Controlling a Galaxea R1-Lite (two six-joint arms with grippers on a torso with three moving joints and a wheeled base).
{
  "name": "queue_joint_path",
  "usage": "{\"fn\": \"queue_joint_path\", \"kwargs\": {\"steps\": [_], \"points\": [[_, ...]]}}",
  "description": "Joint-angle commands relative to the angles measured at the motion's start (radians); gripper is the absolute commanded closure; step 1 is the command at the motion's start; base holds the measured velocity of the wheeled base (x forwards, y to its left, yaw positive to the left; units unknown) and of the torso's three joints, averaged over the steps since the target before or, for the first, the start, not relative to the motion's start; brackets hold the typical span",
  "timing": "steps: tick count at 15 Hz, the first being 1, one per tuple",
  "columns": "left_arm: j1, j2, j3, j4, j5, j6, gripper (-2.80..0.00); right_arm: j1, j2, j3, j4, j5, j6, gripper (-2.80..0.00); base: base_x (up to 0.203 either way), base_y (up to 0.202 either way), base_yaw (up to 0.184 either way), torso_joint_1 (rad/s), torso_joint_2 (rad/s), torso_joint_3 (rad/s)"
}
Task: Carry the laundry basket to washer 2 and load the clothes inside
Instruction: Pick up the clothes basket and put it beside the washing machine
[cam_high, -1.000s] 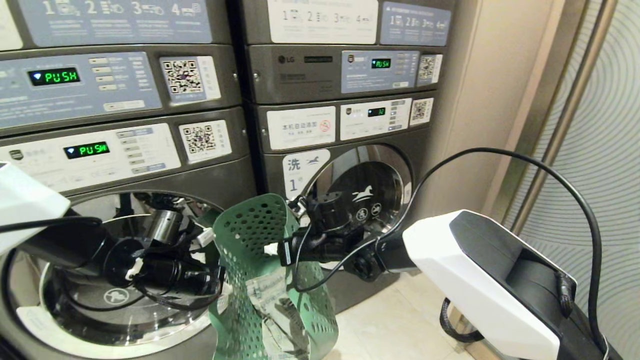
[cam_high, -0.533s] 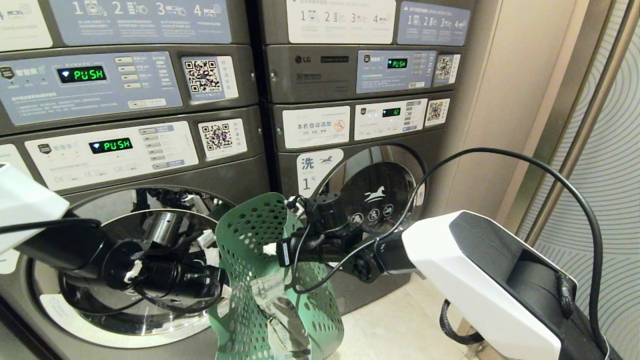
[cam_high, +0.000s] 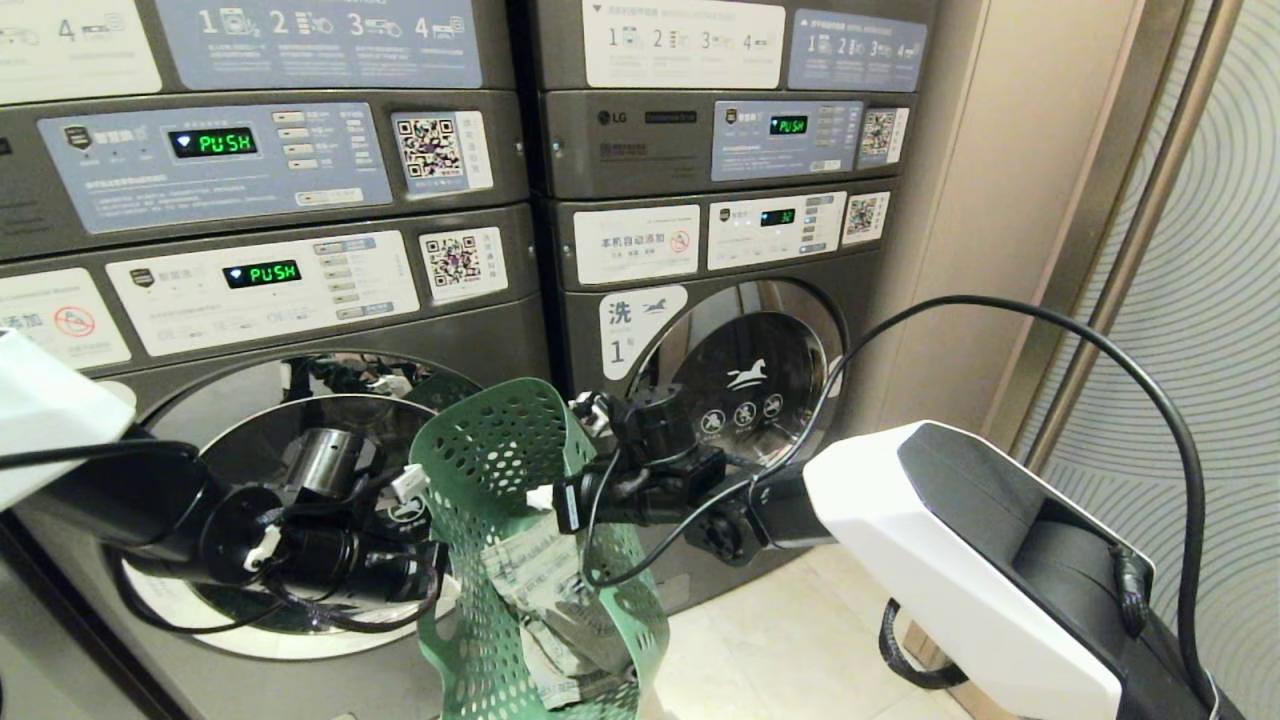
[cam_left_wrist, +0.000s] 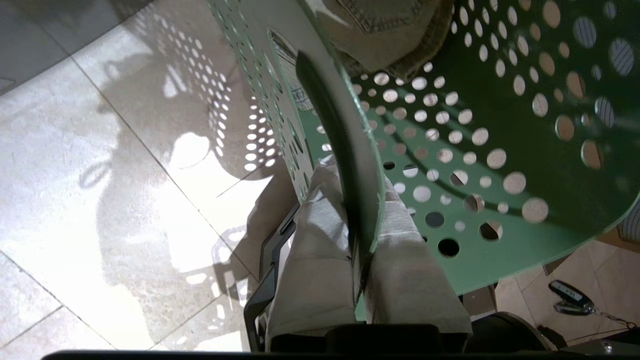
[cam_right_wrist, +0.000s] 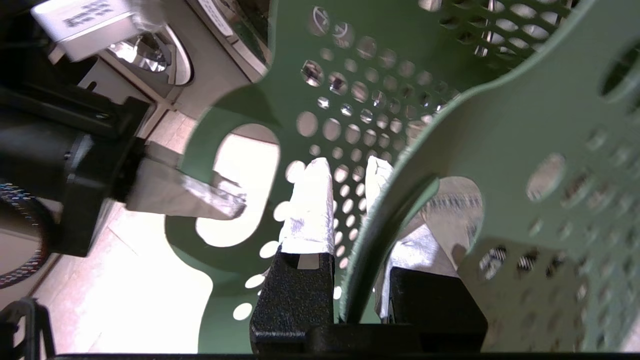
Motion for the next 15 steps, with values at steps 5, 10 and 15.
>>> {"fn": "queue_joint_path", "kwargs": {"steps": [5, 10, 15], "points": [[0.000, 0.004, 0.003, -0.001, -0.002, 0.000, 0.00, 0.000, 0.003, 0.000, -0.001, 0.004, 0.003, 0.00, -0.180, 0.000, 0.001, 0.001, 0.00, 0.002], [0.000, 0.003, 0.004, -0.002, -0.002, -0.001, 0.00, 0.000, 0.003, 0.001, -0.001, 0.003, 0.003, 0.00, 0.000, 0.000, 0.000, 0.000, 0.00, 0.000], [0.000, 0.003, 0.006, -0.001, -0.002, -0.002, 0.00, 0.000, 0.007, 0.001, -0.001, 0.003, 0.003, 0.00, 0.000, 0.000, 0.000, 0.000, 0.00, 0.000]]}}
